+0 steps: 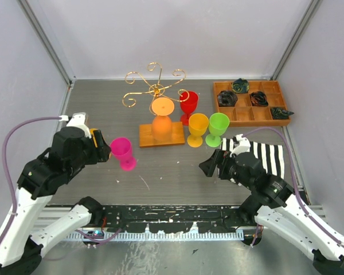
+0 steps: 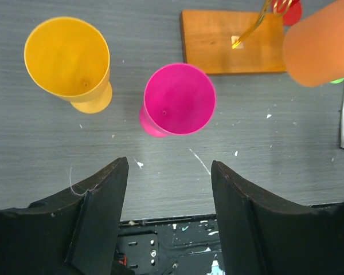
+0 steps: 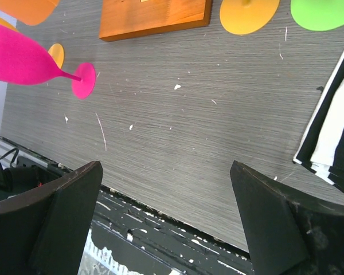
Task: Place the wine glass upside down on the wine glass rack
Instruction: Pick up the wine glass at the center of the board.
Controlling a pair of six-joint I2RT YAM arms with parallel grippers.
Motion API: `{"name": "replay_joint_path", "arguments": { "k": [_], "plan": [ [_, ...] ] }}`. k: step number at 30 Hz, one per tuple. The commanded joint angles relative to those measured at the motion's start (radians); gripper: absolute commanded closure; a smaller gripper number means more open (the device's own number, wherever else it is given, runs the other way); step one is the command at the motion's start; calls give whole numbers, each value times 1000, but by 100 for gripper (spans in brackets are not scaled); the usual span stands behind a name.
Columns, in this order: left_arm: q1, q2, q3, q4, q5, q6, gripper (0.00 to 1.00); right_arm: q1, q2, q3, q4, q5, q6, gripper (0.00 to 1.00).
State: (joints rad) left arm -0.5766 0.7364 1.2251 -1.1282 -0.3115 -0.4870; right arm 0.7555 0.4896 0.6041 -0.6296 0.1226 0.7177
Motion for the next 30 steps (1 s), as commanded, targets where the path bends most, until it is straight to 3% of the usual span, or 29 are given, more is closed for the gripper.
{"name": "replay_joint_path", "arguments": {
  "k": [1, 12, 24, 30],
  "plan": [
    [0, 24, -52, 4, -15, -56, 34, 5, -20, 24, -39, 46, -3, 1],
    [0, 105, -132, 52, -86, -106, 44, 5, -25, 26, -10, 57, -6, 5],
    [0, 134, -223, 145, -170, -164, 44, 5, -50, -27, -4, 46, 23, 6],
    [0, 119, -256, 213, -169, -185, 50, 5, -51, -42, 13, 31, 36, 6]
  ]
}}
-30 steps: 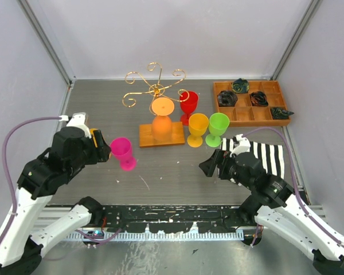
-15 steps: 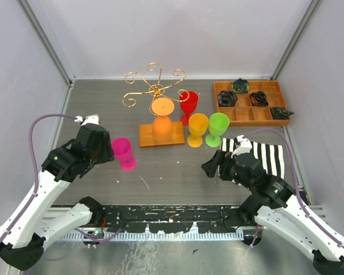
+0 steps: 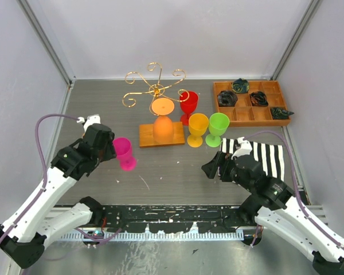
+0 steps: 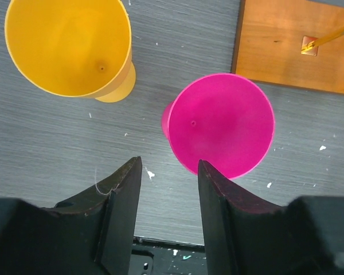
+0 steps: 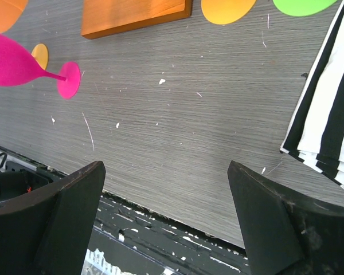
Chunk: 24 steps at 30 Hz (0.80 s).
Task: Place the wine glass upside down on the wine glass rack
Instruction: Pick up the wine glass at the center of the board.
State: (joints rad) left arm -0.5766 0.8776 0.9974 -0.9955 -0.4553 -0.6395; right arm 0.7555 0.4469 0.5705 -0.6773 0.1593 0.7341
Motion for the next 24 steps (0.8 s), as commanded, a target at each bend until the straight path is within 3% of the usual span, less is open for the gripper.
{"name": "replay_joint_path", "arguments": {
  "k": [1, 3, 5, 10, 19, 24],
  "plan": [
    [0, -39, -42, 103, -8, -29, 50, 4, -7, -14, 67, -10, 22, 6],
    [0, -88, -79, 153, 34, -23, 49, 5, -5, -30, 84, -22, 22, 6],
    [0, -145, -101, 163, 44, -22, 42, 5, -8, -54, 111, -35, 16, 6],
    [0, -236, -44, 66, -18, 6, 31, 5, 12, -136, 246, -77, -17, 5],
    [0, -286, 94, -59, 7, 154, 26, 33, 172, -281, 798, -127, -50, 13],
    [0, -346, 96, -58, 0, 194, 21, 145, 416, -284, 1075, -44, -97, 13]
  ]
}}
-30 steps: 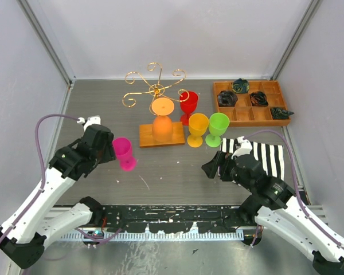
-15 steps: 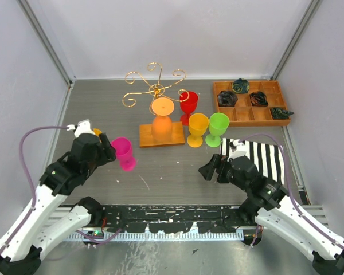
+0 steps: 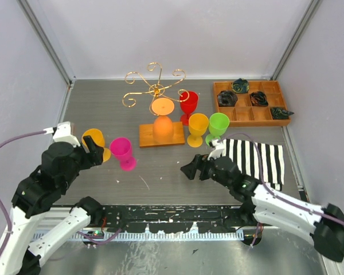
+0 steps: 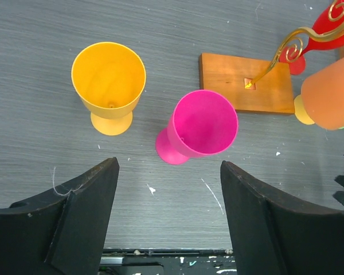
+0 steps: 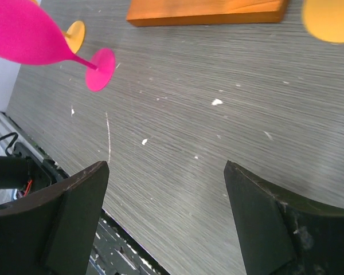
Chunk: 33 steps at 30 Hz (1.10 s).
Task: Place the wine glass upside down on the wine glass rack
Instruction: Pick up the wine glass at the center of the board.
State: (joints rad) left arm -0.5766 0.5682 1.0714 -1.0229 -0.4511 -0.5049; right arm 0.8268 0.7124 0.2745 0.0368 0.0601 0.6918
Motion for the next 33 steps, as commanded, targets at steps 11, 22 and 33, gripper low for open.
{"name": "replay_joint_path", "arguments": {
  "k": [11, 22, 33],
  "plan": [
    [0, -74, -22, -25, -45, 57, 21, 278, 772, 96, 1124, 187, -320, 12],
    [-1, -78, -31, -26, -62, 54, 20, 354, 1293, 271, 1661, 115, -484, 16],
    [0, -102, -33, -27, -77, 54, 19, 364, 1461, 477, 1660, 146, -618, 19]
  ]
}}
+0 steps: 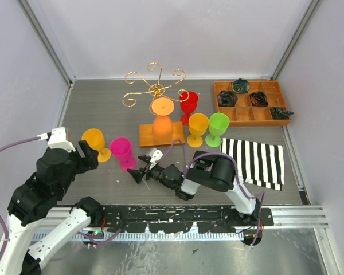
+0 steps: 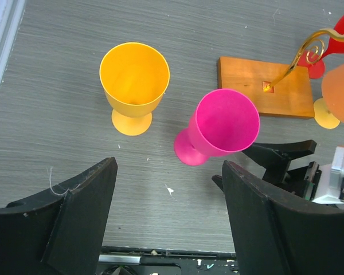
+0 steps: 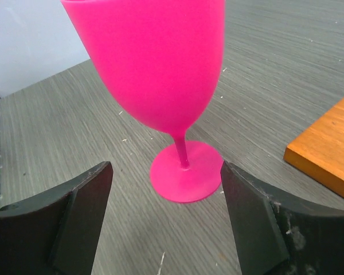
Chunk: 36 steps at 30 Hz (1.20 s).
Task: Place the wine glass upside down on the wine glass rack
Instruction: Pick up the wine glass at the center of the board.
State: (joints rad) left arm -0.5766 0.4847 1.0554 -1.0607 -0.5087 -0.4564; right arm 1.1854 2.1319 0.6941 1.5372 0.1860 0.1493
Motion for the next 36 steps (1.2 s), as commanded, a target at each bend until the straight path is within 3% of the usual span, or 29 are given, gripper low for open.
{"name": "replay_joint_path", "arguments": {
  "k": [1, 18, 36],
  "plan": [
    [0, -19, -18, 11, -19, 5, 19, 5, 53, 74, 160, 22, -78, 19],
    [0, -20, -20, 14, -13, 9, 18, 3, 195, 251, 161, 109, -178, 21],
    [1, -20, -22, 16, -11, 9, 17, -18, 267, 329, 158, 97, -169, 33]
  ]
}}
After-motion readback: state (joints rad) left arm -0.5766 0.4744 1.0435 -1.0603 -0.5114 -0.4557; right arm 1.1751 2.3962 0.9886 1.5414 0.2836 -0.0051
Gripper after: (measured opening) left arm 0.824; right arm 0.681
